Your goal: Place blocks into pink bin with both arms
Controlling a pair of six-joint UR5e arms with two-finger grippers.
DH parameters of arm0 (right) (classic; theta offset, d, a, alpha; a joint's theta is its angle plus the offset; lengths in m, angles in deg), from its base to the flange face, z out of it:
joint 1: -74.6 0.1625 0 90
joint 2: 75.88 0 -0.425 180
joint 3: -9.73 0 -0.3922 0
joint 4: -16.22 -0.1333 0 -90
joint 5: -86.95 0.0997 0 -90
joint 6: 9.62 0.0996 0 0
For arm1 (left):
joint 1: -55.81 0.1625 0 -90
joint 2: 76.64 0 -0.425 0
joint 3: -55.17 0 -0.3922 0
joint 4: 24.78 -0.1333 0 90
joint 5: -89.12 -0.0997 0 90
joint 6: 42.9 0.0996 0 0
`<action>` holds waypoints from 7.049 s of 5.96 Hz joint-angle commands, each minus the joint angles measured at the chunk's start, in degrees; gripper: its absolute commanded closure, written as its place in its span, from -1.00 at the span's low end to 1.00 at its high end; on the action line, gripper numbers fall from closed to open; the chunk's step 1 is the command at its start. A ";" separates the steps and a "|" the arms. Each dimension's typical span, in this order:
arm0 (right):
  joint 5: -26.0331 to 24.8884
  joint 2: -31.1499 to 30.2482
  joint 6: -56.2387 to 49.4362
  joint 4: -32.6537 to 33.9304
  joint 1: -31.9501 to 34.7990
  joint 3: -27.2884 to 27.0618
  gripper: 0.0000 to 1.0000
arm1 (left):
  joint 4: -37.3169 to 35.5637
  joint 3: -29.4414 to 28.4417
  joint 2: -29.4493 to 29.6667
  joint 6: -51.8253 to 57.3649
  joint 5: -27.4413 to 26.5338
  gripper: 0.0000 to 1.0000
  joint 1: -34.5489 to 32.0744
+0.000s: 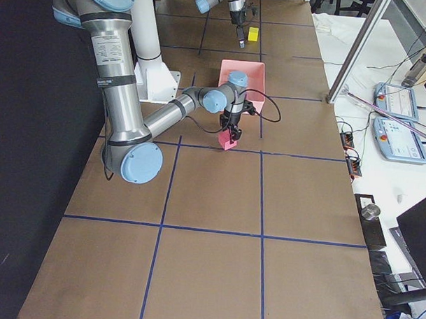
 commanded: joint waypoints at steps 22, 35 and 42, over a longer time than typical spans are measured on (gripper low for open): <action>-1.17 8.94 41.85 -1.72 -5.87 -11.24 -1.00 | 23.42 -27.10 -16.20 26.06 17.12 1.00 -16.57; -0.73 1.47 40.54 -2.07 -1.04 -13.43 -1.00 | 21.48 -7.38 -1.68 -17.89 3.33 -1.00 5.50; 17.45 -23.31 -1.25 -1.72 33.82 -10.89 -1.00 | -1.69 3.52 -33.16 50.96 19.54 -1.00 -30.90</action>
